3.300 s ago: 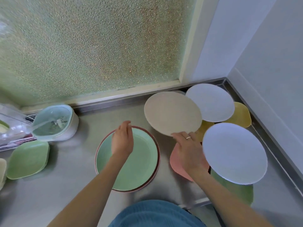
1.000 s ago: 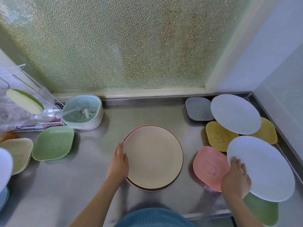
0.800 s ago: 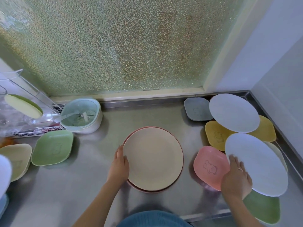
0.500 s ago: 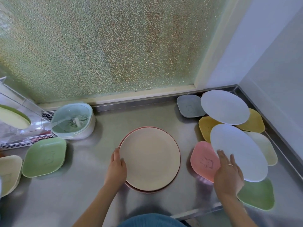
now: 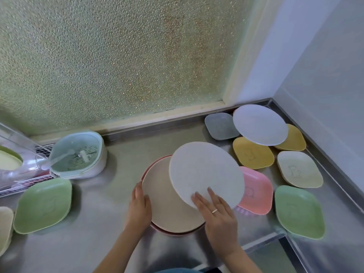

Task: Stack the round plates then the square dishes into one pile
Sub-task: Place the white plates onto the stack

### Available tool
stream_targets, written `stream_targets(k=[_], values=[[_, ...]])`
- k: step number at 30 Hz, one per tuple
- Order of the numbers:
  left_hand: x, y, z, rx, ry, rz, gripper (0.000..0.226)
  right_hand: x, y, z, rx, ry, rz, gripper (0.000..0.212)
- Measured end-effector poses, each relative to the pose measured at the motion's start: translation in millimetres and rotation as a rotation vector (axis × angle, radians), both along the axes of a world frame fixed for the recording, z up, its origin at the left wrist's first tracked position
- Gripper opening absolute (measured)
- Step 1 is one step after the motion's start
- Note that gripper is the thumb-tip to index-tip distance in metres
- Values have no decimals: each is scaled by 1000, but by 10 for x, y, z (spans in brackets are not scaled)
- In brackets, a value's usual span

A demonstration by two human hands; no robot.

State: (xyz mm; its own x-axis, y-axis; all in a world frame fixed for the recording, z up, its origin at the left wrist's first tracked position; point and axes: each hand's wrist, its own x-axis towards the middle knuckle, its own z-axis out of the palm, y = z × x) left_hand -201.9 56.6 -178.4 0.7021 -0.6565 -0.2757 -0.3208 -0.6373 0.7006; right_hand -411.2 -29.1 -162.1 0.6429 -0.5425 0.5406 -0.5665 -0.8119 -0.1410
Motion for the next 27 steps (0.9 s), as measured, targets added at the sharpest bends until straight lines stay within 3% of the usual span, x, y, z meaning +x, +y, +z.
stream_targets(k=[6,14,22,27], values=[[71,24,14,-121,13,5,40,160,148,-182,-55,7,146,37],[67,-18,71,-163,113,69,44,187,162,-250,-7,30,297,36],[118,2,9,-141,92,29,38,207,180,-290,76,51,365,35],[135,-6,58,-171,172,50,50,197,168,-230,109,75,393,38]])
